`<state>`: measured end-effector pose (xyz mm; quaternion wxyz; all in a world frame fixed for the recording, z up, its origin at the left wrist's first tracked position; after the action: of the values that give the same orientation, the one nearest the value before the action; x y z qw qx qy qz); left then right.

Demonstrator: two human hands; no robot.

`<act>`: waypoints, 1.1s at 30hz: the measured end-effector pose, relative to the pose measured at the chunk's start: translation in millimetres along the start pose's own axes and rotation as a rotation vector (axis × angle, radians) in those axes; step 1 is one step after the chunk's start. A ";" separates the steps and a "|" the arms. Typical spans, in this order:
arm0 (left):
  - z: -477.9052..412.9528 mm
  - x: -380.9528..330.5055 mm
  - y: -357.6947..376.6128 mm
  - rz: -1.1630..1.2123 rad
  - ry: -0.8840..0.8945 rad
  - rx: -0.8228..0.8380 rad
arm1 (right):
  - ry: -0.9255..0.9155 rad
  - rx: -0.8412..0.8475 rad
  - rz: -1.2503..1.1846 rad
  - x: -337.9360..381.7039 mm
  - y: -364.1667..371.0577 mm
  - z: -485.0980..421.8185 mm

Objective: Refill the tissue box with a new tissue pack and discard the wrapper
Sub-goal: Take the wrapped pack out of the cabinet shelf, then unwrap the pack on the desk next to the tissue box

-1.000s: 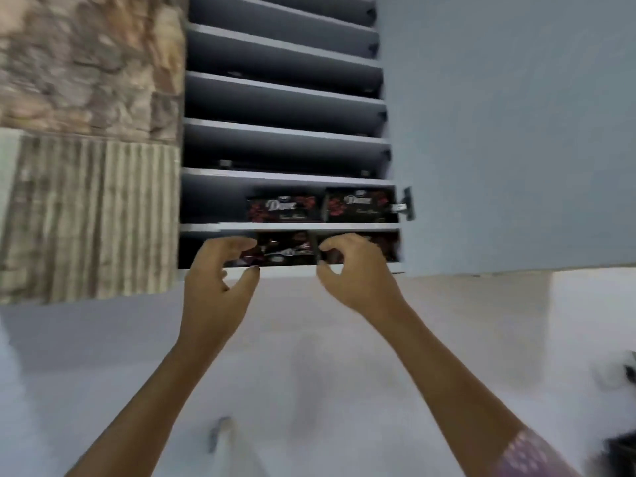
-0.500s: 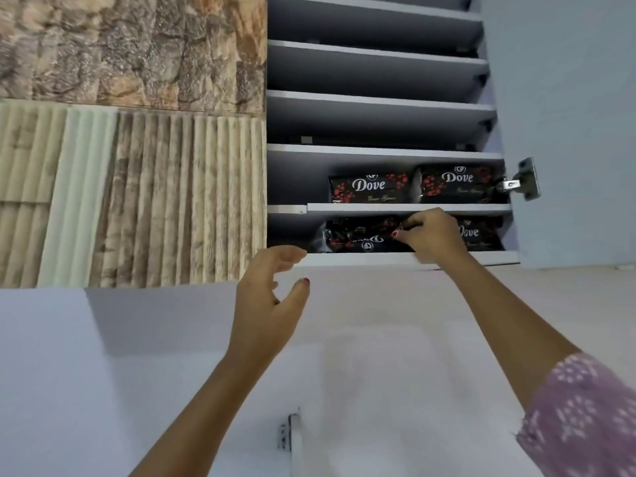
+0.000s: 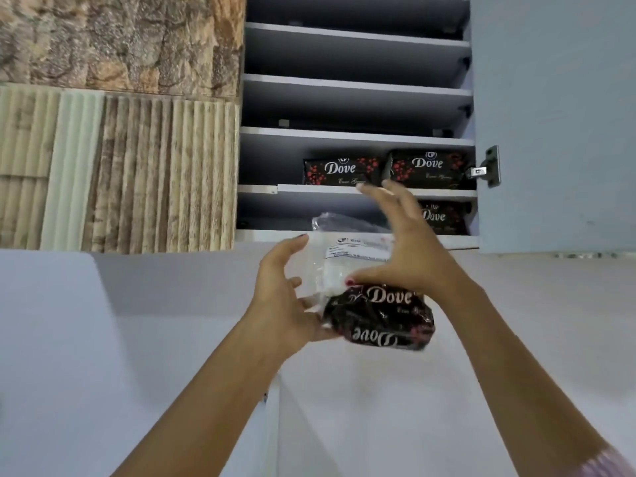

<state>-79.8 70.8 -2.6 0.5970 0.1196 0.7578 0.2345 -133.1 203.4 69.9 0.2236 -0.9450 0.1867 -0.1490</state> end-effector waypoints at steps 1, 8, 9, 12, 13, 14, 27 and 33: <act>0.4 12.1 6.9 0.006 -0.029 0.005 | -0.013 0.047 -0.005 -0.8 10.3 3.4; -31.3 137.1 4.2 0.023 -0.114 -0.045 | 0.276 0.011 -0.479 -56.6 79.5 99.0; -23.6 148.8 6.1 0.059 -0.109 -0.028 | 0.274 0.008 -0.483 -59.9 76.4 108.0; 1.5 192.3 9.5 0.227 -0.080 0.049 | 0.246 0.058 -0.464 -61.8 71.1 138.4; 8.3 208.5 8.5 0.264 -0.044 0.068 | 0.229 0.051 -0.471 -61.5 69.2 151.8; 14.5 225.5 5.9 0.283 0.000 0.073 | 0.227 0.035 -0.495 -62.9 67.2 166.0; 88.4 385.4 -125.5 0.031 -0.215 -0.180 | 0.682 0.018 -0.466 -160.9 70.8 375.8; 82.5 414.7 -161.1 -0.052 -0.358 -0.193 | 1.062 0.544 -0.602 -177.6 113.2 433.0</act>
<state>-91.9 140.8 -449.5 0.7367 0.0819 0.6165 0.2655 -164.8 342.7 -389.9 0.2804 -0.6639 -0.0447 -0.6918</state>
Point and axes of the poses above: each hand's wrist, its own z-axis away from the middle knuckle, its own y-axis out of the palm, x = y × z, the point moved 5 cm from there along -z, towards the middle knuckle, and after that the axes turned 1 degree about -z, right-handed, at the moved point
